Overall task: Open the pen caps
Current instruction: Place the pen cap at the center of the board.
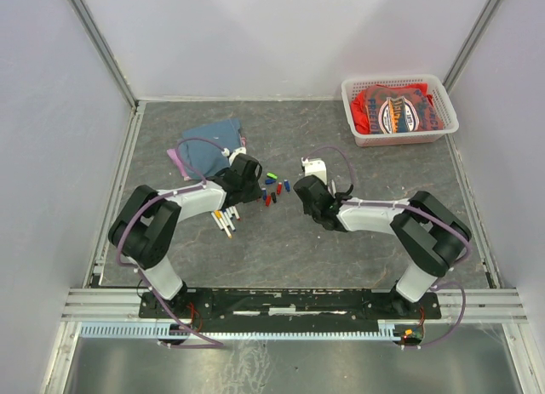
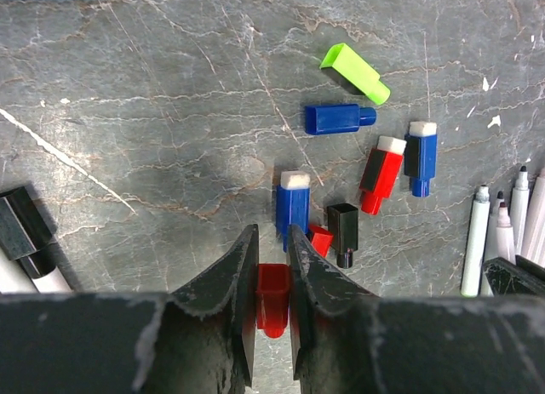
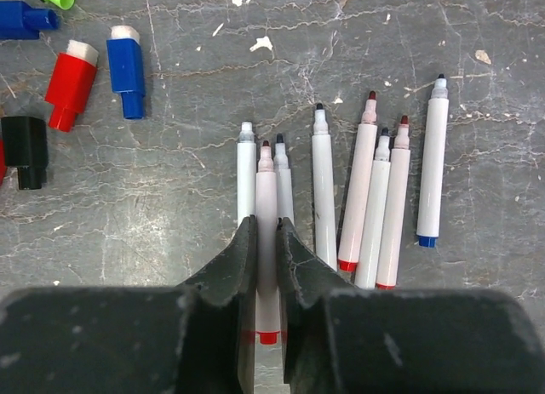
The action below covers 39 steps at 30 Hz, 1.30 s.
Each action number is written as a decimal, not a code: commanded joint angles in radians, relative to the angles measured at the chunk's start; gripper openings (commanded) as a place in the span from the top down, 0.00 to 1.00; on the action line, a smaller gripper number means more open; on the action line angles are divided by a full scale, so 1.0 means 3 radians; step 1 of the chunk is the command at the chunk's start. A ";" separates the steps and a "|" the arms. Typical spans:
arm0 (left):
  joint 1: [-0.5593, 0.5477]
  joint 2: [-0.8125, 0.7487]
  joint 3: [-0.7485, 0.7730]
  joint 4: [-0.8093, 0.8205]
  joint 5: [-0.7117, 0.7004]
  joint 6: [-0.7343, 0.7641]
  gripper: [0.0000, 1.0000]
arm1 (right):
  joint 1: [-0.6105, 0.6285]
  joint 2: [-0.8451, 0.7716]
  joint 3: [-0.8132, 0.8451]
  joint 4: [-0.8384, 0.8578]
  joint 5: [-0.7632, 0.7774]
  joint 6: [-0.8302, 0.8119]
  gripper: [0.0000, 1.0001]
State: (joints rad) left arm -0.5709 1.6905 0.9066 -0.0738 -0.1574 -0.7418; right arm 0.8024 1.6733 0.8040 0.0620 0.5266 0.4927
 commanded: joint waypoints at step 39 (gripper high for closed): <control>-0.0046 -0.0802 -0.0131 -0.0102 -0.0349 0.0104 0.65 | 0.0250 -0.0119 0.0570 -0.0174 -0.0267 -0.0169 0.62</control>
State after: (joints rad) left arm -0.5804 1.5463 0.8989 -0.1097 -0.1947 -0.7349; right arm 0.8597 1.5822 0.9104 -0.0017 0.4702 0.4534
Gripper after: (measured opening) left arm 0.340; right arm 0.377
